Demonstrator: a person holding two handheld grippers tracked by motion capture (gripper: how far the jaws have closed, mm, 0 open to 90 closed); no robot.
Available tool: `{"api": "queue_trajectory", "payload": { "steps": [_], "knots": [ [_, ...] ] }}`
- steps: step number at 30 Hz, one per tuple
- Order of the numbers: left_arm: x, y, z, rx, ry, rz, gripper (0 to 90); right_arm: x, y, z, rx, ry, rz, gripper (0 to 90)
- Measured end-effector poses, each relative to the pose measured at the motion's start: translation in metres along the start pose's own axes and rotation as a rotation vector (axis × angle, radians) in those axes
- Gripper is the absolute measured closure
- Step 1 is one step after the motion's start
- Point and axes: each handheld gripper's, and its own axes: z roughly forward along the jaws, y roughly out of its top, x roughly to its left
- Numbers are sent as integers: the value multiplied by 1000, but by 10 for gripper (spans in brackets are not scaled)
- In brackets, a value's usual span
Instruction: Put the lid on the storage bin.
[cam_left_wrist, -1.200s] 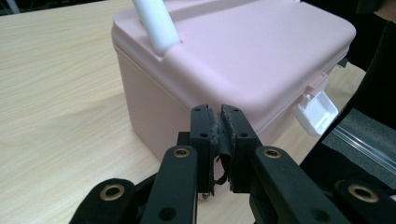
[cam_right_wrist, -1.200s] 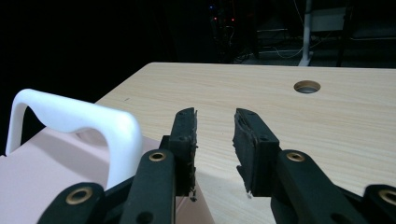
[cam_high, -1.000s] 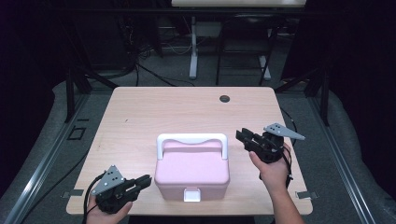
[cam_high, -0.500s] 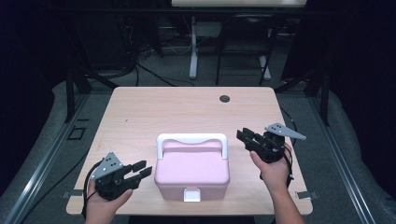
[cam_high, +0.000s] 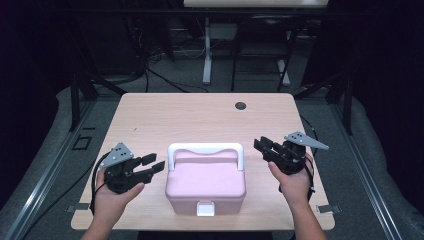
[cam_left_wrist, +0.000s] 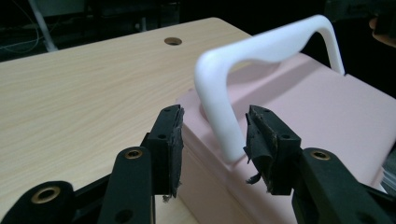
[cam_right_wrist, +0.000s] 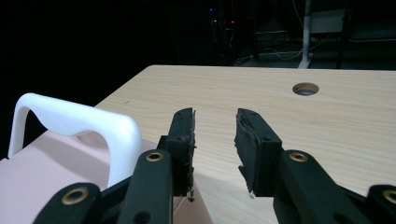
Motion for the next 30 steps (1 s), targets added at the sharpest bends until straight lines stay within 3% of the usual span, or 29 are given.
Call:
{"api": "queue_trajectory", "payload": {
  "steps": [9,14,21,30],
  "knots": [
    [17,16,11,14,22,-16,523,0,1,-1,-6,0,4,667],
    [28,20,17,17,14,-49,513,-1,1,-1,-6,0,5,664],
    [39,15,20,15,19,-75,507,-3,0,-2,-5,-2,7,665],
    [44,5,27,29,14,-73,495,-2,-2,1,10,-6,1,664]
  ]
}}
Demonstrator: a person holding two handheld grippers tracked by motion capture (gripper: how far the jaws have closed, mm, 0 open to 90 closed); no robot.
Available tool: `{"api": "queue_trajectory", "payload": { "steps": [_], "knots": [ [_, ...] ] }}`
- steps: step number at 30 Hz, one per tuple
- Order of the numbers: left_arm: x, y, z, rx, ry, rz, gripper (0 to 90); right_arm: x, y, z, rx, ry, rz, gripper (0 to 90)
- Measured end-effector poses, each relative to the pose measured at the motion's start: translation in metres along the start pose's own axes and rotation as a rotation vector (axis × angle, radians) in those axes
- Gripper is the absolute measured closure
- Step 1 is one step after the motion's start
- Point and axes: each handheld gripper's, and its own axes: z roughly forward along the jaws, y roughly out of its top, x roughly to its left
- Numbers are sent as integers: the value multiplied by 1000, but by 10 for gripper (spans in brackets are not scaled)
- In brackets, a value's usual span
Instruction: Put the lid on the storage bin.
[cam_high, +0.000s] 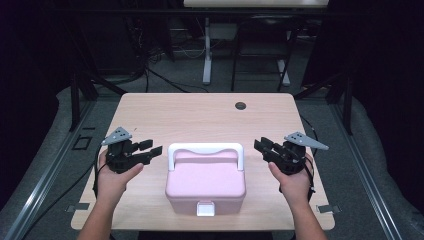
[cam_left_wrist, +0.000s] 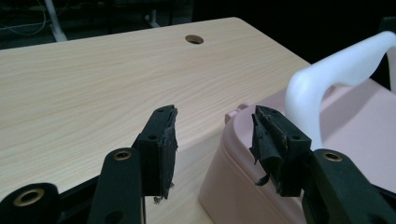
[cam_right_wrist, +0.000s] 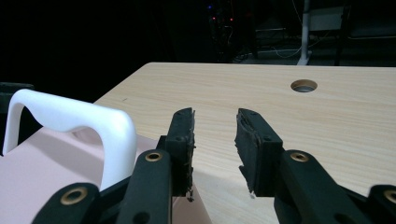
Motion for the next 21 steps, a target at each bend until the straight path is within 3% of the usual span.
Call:
{"api": "queue_trajectory", "payload": {
  "steps": [5,10,21],
  "knots": [
    [7,-10,5,33,8,2,492,-1,-3,1,8,-5,0,663],
    [12,-16,2,36,13,13,488,-2,-5,3,22,-5,4,662],
    [26,-24,-1,21,23,-43,478,-7,-12,7,51,-23,12,657]
  ]
}}
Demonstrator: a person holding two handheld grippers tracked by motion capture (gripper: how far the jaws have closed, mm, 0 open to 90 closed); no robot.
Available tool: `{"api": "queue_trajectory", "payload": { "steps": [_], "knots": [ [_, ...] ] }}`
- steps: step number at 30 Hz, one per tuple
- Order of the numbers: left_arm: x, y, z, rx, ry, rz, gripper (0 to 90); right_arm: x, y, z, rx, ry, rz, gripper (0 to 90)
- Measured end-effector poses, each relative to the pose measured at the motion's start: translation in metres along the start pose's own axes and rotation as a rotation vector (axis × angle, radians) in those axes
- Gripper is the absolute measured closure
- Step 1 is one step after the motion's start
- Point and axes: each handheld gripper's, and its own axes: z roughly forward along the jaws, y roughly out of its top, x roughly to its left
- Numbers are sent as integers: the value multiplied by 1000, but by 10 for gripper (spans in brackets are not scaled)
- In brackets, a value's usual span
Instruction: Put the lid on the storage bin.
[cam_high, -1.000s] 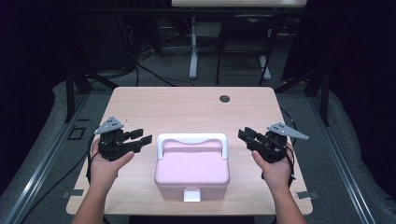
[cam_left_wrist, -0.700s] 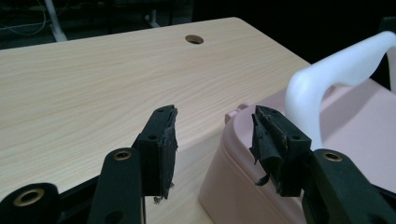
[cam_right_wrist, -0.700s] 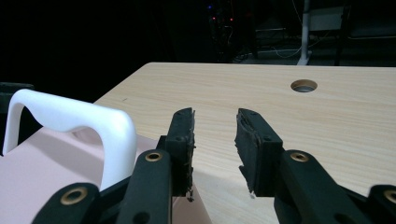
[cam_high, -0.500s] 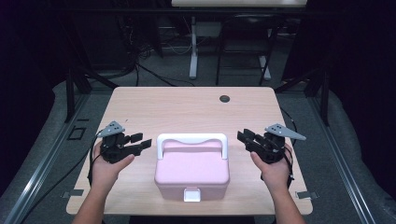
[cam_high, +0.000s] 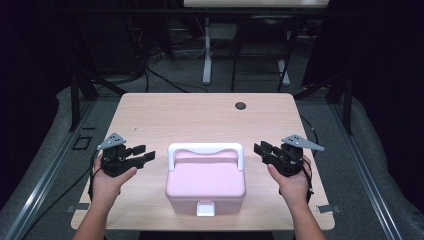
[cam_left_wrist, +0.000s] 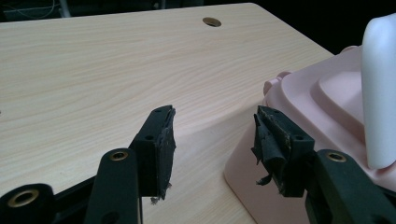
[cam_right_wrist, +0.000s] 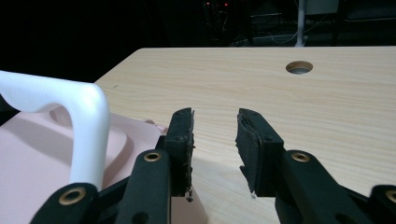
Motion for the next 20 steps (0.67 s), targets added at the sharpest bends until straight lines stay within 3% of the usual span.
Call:
{"api": "queue_trajectory", "payload": {
  "steps": [13,18,20],
  "knots": [
    [0,-2,7,28,-7,-2,461,-6,-6,4,22,-24,5,628],
    [-3,3,4,16,-38,-2,442,-5,-4,2,3,-25,-17,586],
    [-5,5,3,8,-61,-5,422,-2,-2,-2,-30,8,-25,569]
  ]
}}
